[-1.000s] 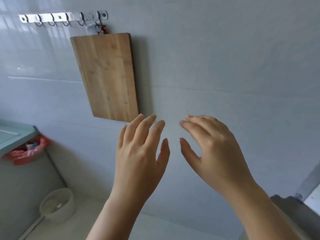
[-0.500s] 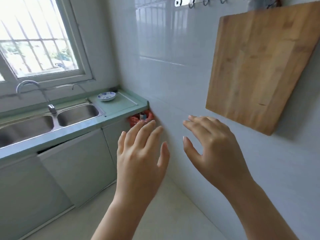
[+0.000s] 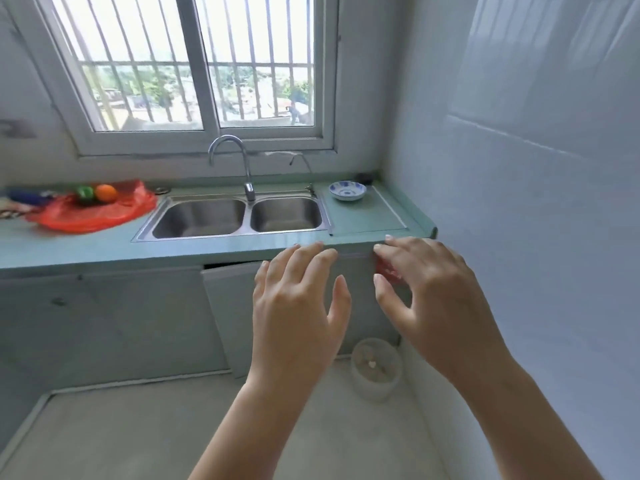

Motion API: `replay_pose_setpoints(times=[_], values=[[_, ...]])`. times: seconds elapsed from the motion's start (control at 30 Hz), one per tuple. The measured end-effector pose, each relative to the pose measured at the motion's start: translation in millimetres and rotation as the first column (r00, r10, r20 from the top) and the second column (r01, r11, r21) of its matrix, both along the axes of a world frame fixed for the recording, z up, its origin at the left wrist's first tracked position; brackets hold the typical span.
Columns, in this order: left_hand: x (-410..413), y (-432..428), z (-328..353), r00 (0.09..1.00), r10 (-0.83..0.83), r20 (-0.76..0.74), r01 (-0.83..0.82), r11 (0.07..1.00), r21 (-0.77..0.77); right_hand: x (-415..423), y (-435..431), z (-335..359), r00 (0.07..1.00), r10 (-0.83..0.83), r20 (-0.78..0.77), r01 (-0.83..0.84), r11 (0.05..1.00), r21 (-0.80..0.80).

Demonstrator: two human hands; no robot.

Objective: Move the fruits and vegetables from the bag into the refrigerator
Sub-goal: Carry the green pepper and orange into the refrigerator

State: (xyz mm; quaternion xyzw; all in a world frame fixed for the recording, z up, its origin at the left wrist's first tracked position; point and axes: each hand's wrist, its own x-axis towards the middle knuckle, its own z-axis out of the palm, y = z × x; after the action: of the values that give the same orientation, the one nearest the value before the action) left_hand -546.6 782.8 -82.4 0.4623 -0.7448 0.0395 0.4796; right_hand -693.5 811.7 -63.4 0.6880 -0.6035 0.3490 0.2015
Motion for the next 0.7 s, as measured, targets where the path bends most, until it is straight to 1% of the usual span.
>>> replay_pose_setpoints(times=[0.2, 0.27, 0.37, 0.53, 0.7], values=[[32.1, -54.2, -10.0, 0.983, 0.181, 0.019, -0.182, 0.982, 0.052, 20.2, -82.6, -12.5, 0.986, 0.163, 0.021, -0.164, 0.985, 0.053], [46.4, -70.8, -14.6, 0.98, 0.2, -0.017, -0.198, 0.976, 0.092, 33.3, -106.9, -17.0, 0.977, 0.208, 0.044, -0.211, 0.975, 0.069], [72.2, -99.2, -23.1, 0.973, 0.203, -0.11, -0.184, 0.97, 0.162, 58.4, -145.1, -24.0, 0.962, 0.266, 0.058, -0.27, 0.96, 0.08], [129.9, -164.4, -34.9, 0.957, 0.282, -0.069, -0.267, 0.948, 0.175, 114.5, -221.5, -33.1, 0.941, 0.333, 0.064, -0.338, 0.937, 0.091], [207.2, -234.1, -33.8, 0.931, 0.363, -0.024, -0.355, 0.921, 0.158, 197.6, -304.2, -29.3, 0.906, 0.417, 0.074, -0.423, 0.902, 0.089]])
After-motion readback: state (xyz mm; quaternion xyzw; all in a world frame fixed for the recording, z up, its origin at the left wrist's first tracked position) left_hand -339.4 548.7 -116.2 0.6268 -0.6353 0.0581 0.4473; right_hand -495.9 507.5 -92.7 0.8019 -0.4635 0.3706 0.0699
